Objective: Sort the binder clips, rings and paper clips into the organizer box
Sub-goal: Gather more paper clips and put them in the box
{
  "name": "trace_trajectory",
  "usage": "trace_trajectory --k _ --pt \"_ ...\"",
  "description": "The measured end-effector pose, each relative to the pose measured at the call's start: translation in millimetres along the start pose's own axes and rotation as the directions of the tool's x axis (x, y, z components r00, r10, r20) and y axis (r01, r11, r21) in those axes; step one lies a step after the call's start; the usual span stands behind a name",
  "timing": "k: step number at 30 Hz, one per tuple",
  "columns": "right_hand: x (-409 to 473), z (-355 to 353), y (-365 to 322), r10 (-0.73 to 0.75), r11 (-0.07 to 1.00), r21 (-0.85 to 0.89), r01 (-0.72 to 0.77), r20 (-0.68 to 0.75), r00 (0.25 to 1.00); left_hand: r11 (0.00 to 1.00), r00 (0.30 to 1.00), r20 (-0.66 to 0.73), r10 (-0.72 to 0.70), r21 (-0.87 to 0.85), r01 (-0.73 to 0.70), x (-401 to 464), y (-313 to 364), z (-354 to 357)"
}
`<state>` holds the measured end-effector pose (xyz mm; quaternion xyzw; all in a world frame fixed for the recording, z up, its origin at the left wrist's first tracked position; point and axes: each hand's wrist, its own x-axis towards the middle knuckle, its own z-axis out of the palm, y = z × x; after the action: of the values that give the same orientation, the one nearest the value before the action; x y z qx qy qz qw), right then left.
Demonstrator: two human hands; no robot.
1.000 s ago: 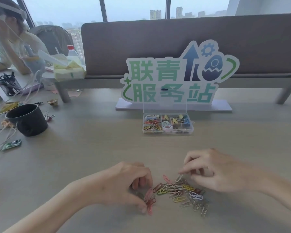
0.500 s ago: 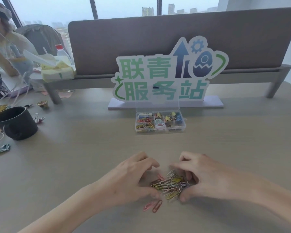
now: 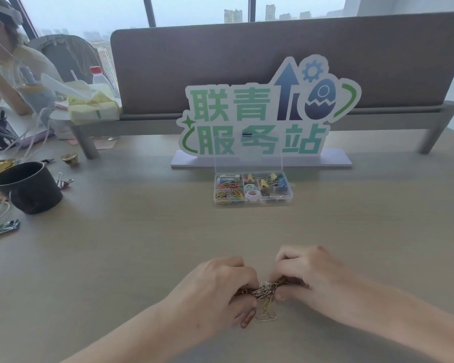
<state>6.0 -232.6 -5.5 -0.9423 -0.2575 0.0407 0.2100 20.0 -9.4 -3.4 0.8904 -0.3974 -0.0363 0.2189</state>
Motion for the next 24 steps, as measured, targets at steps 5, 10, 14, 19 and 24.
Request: trace_trajectory --k 5,10,14,19,24 --pt "-3.0 1.9 -5.0 -0.014 0.996 -0.083 0.015 0.015 1.0 1.0 0.998 -0.062 0.023 0.02 -0.022 -0.8 2.9 3.8" --pt "-3.7 6.1 -4.8 -0.015 0.99 -0.143 0.018 0.025 1.0 1.0 0.996 -0.087 0.013 -0.011 -0.014 -0.1 0.4 7.2" --pt "-2.4 1.4 -6.2 0.004 0.997 -0.083 0.0 0.047 0.999 0.993 0.995 -0.087 -0.057 -0.11 0.047 -0.4 -4.1 6.7" --pt "1.4 -6.2 -3.9 0.065 0.998 0.007 -0.065 0.043 0.997 0.972 0.982 -0.112 -0.152 -0.195 0.128 -1.8 -10.8 -0.1" --pt "9.5 -20.1 -2.6 0.108 0.991 0.078 -0.106 -0.028 0.994 0.929 0.958 -0.132 -0.255 -0.309 0.205 -0.4 -19.5 -8.5"
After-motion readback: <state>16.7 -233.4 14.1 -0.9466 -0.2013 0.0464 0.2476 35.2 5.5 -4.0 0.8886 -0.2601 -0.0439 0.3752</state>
